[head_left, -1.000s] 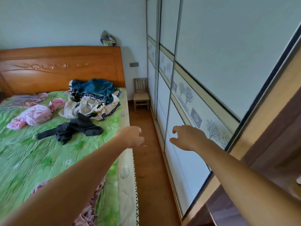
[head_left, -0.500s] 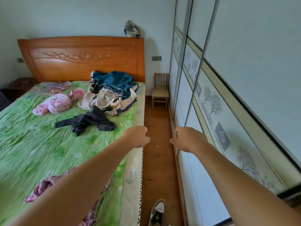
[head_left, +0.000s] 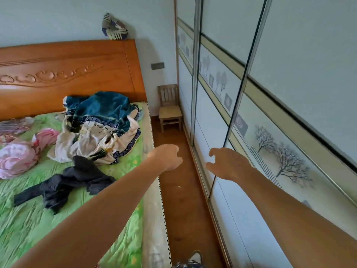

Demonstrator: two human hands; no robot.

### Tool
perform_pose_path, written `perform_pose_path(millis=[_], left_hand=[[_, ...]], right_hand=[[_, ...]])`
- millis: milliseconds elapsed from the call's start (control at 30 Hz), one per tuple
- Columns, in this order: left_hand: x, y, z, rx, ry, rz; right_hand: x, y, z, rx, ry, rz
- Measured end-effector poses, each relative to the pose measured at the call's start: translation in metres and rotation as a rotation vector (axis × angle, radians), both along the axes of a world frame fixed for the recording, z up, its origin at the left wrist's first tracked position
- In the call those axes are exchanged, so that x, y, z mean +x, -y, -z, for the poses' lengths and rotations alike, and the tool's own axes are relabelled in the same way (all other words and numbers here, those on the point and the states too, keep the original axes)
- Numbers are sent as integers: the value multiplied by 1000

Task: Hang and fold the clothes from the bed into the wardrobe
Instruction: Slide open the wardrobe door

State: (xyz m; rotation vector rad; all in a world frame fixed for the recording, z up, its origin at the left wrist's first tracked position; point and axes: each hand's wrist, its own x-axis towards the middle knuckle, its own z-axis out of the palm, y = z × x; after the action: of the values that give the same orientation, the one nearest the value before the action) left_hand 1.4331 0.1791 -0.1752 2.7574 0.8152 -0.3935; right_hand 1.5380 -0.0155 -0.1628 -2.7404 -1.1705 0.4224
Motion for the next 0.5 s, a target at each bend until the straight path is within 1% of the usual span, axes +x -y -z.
perform_pose_path(millis=[133,367,500], left_hand=[[46,-20,-2,6,-11,91],[104,-11,3,-8,-15,253],[137,-8,7,-11,-58,422]], right_hand=[[26,-10,-1,26,-19,83],[52,17,11,9,-42,215],[55,27,15,-10,-97,328]])
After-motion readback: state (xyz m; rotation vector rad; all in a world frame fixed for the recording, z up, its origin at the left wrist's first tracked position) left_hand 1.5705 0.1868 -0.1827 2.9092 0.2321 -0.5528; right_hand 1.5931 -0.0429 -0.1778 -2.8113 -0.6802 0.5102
